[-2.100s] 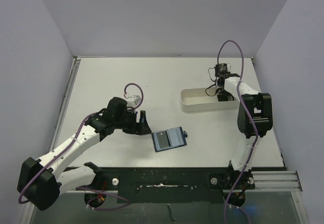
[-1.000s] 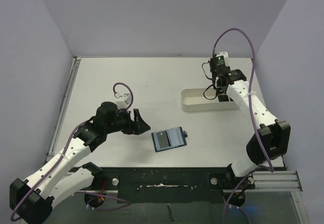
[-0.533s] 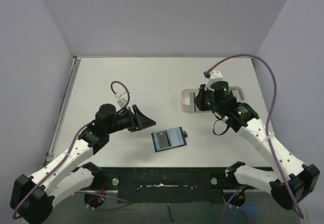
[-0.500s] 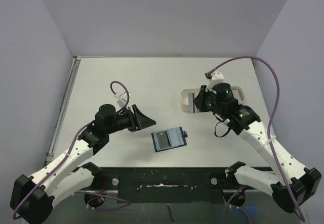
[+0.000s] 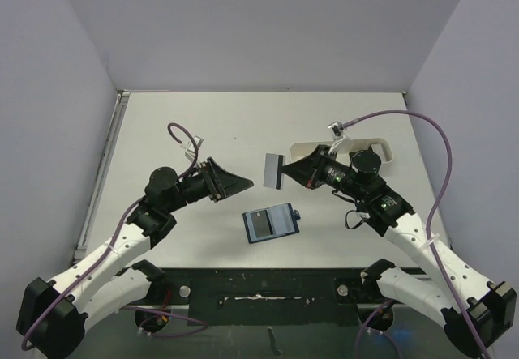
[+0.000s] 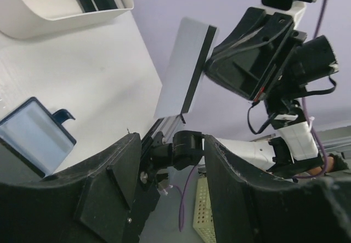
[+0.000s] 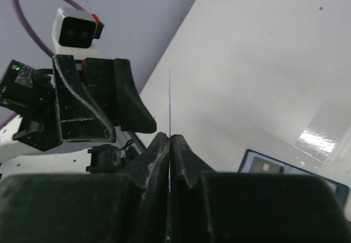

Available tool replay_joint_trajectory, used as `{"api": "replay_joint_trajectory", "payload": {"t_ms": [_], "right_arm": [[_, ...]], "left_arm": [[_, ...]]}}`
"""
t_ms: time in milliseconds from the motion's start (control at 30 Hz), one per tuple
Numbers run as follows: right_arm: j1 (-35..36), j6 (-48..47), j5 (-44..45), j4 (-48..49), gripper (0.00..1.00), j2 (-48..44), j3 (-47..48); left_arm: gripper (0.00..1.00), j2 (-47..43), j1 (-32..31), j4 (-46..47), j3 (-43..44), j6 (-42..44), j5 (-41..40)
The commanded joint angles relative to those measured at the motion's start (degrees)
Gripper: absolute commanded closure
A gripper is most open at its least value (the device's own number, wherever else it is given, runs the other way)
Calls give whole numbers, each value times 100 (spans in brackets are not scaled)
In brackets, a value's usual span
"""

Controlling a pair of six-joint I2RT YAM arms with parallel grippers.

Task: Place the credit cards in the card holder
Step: Insert the credit card into the card holder.

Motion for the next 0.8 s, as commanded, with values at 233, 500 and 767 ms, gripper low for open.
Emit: {"api": "replay_joint_trajectory", "payload": {"t_ms": [233,500,767], "right_arm": [[466,835,-885,1593,100,285,-177],[625,731,-948,1440,100,545,-74],[638,625,-777,1187,97,639,-44]], "left_arm": [[53,210,24,1557,-116,-591,320],[64,91,36,1476,-149,-558,218],[100,-25,111,1254,-274,-515,21]]}}
